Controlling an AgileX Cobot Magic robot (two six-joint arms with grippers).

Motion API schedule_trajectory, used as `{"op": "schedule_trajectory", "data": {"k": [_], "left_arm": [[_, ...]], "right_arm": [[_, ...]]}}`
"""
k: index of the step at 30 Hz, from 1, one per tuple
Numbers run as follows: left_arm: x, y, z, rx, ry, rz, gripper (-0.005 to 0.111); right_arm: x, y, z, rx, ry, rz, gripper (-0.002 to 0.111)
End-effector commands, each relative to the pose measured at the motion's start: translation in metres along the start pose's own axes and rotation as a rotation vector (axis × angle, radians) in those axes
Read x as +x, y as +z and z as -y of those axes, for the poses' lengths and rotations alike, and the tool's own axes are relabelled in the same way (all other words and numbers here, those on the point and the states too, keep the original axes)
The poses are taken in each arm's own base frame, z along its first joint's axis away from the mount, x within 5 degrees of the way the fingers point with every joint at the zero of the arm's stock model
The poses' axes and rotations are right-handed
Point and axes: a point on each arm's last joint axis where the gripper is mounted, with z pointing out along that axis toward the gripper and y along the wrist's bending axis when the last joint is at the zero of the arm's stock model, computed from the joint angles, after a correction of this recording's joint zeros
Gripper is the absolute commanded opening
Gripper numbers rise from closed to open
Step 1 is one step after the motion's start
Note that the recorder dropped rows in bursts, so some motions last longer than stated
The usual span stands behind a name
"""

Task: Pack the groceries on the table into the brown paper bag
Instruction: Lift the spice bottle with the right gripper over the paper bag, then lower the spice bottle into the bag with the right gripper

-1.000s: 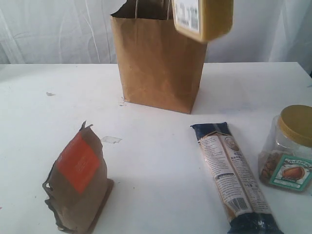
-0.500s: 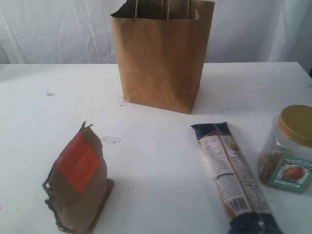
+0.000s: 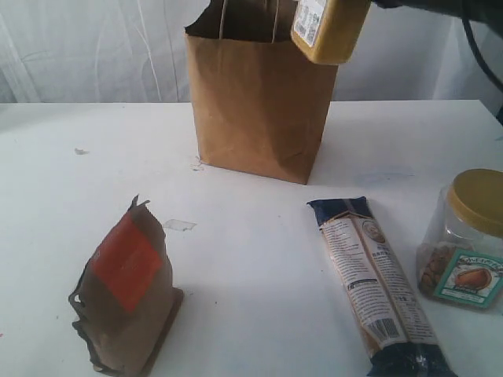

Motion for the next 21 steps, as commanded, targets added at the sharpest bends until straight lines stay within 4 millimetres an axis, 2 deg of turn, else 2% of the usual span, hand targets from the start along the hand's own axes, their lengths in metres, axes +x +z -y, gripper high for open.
{"op": "schedule_trajectory", "data": {"k": [1,4,8,14,21], "left_arm": [[0.001,0.000,0.000,0.006,0.002,0.001,0.000],[0.001,0.000,0.000,0.006,0.002,0.001,0.000],[0.001,0.000,0.000,0.006,0.002,0.001,0.000],[0.001,0.000,0.000,0.006,0.002,0.001,0.000],[0.001,0.000,0.000,0.006,0.002,0.001,0.000]], "right_arm": [[-0.023,-0.008,-0.006,-0.177,0.149,0.341,0.000],[-0.024,-0.008,0.008,-0.116,0.304,0.486,0.000],[-0.010,0.005,0.011,-0.149,0.367,0.515,0.000],[0.004,0.017,0.013,-0.250,0.362,0.678,0.000],[0.024,0.033,0.020,-0.238,0.365,0.662,0.000]]}}
